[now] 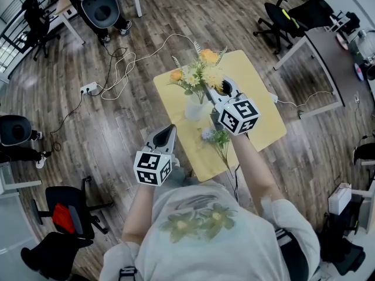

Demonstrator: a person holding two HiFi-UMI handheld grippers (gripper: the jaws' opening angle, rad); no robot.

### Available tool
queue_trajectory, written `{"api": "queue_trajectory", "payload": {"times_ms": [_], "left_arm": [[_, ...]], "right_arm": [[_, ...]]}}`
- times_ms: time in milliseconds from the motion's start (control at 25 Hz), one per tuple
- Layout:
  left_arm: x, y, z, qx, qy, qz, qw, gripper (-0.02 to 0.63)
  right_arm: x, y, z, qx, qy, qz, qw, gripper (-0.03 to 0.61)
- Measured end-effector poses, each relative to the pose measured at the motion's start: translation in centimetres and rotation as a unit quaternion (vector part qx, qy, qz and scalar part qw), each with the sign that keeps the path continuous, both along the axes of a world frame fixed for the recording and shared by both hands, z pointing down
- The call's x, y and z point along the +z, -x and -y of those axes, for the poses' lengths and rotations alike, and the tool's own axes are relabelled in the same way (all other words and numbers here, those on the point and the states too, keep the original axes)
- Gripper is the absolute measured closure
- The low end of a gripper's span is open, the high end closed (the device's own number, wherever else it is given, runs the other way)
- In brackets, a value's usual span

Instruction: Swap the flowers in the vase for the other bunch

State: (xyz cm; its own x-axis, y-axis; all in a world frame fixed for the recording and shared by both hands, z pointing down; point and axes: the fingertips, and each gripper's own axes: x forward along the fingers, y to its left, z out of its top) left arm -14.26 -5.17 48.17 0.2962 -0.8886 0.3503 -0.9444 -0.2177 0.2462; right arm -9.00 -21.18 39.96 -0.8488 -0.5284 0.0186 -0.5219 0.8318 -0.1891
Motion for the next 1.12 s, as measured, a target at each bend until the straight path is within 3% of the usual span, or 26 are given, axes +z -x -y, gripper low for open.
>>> {"api": "queue_trajectory", "payload": {"times_ms": [760, 1120], "left_arm": [[0.6, -0.6, -0.6, 0.008, 0.008, 0.002, 0.9999, 0.596], [0.9, -0.8, -0.8, 0.010, 0.010, 0.001, 0.9999, 0.595]], "right_arm": [[5.9, -0.4, -1.9, -0.028, 0.043, -0.074, 0.996, 0.486], [7.1, -0.5, -2.4, -0.021, 0.049, -0.073, 0.996, 0.486]]}}
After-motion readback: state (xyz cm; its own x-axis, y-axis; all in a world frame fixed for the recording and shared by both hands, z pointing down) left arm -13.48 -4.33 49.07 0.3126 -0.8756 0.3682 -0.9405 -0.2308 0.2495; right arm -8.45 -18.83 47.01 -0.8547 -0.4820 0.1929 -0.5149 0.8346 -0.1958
